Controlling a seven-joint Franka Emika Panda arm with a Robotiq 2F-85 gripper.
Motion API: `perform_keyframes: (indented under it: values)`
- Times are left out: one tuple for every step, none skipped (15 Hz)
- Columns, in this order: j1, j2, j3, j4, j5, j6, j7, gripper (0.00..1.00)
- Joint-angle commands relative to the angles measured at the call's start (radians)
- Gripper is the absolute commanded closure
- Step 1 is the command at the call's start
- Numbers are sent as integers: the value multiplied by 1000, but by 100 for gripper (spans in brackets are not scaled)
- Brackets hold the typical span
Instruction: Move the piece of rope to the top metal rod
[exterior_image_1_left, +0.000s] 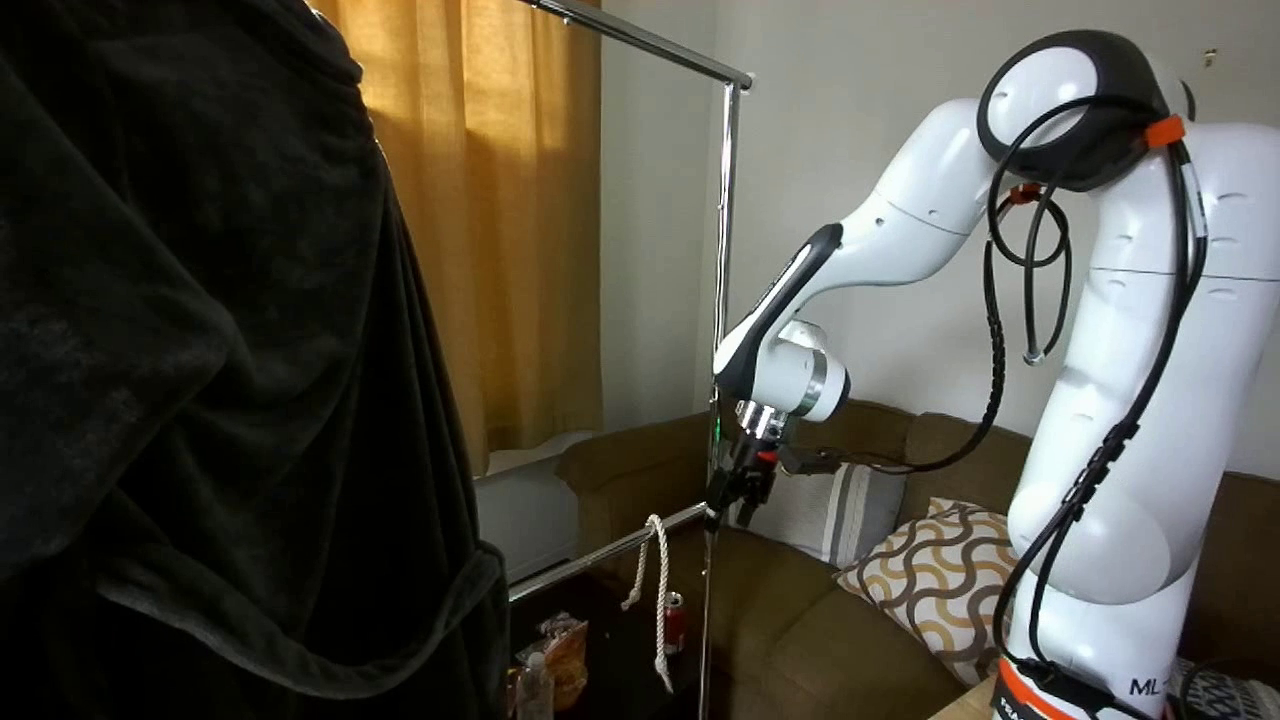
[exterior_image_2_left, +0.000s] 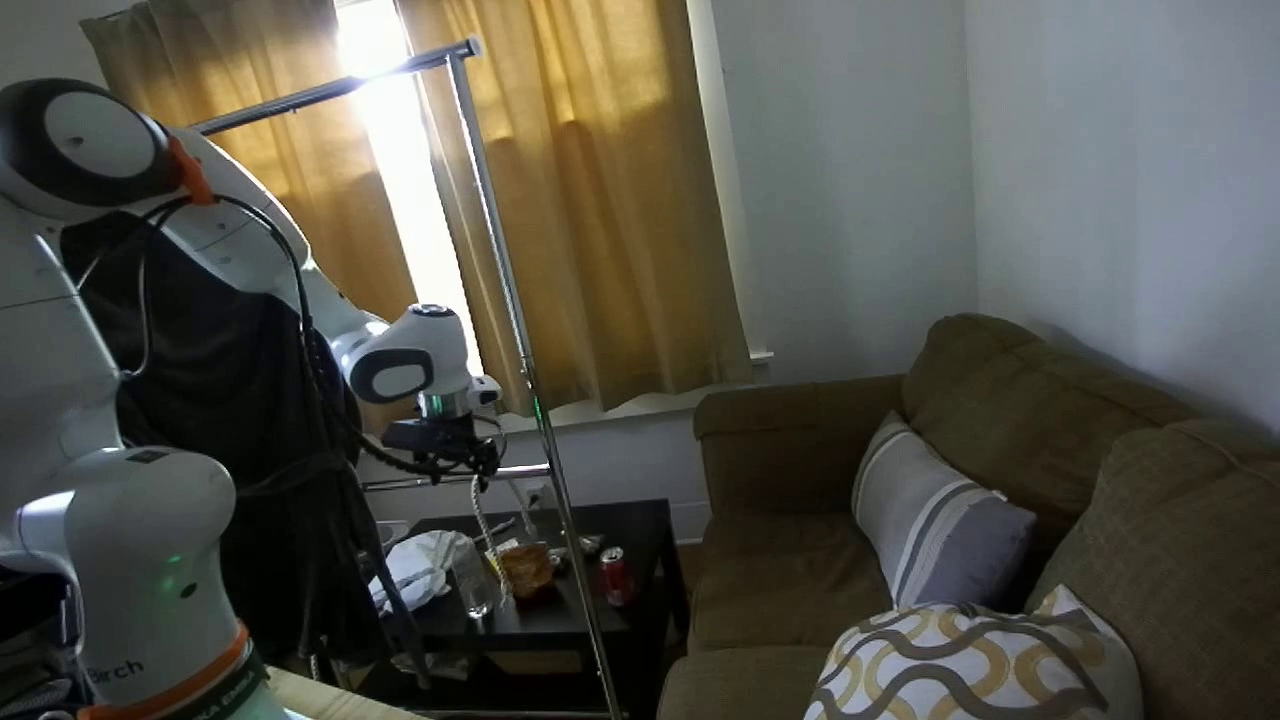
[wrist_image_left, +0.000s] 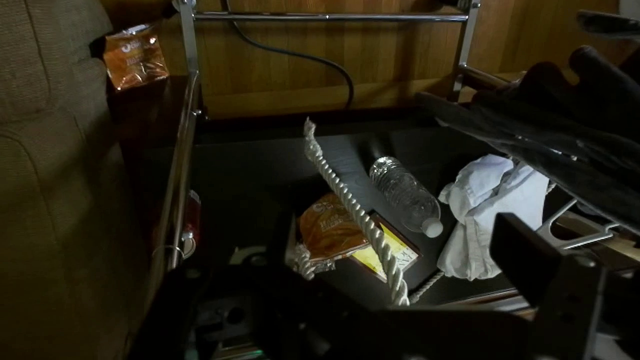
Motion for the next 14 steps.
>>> perform_keyframes:
  values:
    - [-40, 13, 39, 3, 23, 2, -23, 0]
    - [-41, 20, 40, 6, 31, 3, -32, 0]
    - [-42, 22, 41, 7, 33, 3, -33, 0]
    - [-42, 22, 41, 9, 34, 3, -33, 0]
    - [-42, 22, 41, 11, 34, 3, -33, 0]
    - [-38, 65, 52, 24, 30, 2, -45, 0]
    - [-40, 83, 64, 28, 23, 0, -52, 0]
    - [-37, 118, 82, 32, 28, 11, -50, 0]
    - [-39, 143, 98, 33, 24, 21, -46, 0]
    - [-41, 171, 116, 34, 32, 34, -48, 0]
    - [-41, 190, 138, 26, 53, 91, -32, 0]
    - [-42, 222, 156, 16, 38, 170, -10, 0]
    - [-2, 250, 133, 16, 62, 232, -26, 0]
    - [-3, 291, 153, 15, 103, 327, -53, 0]
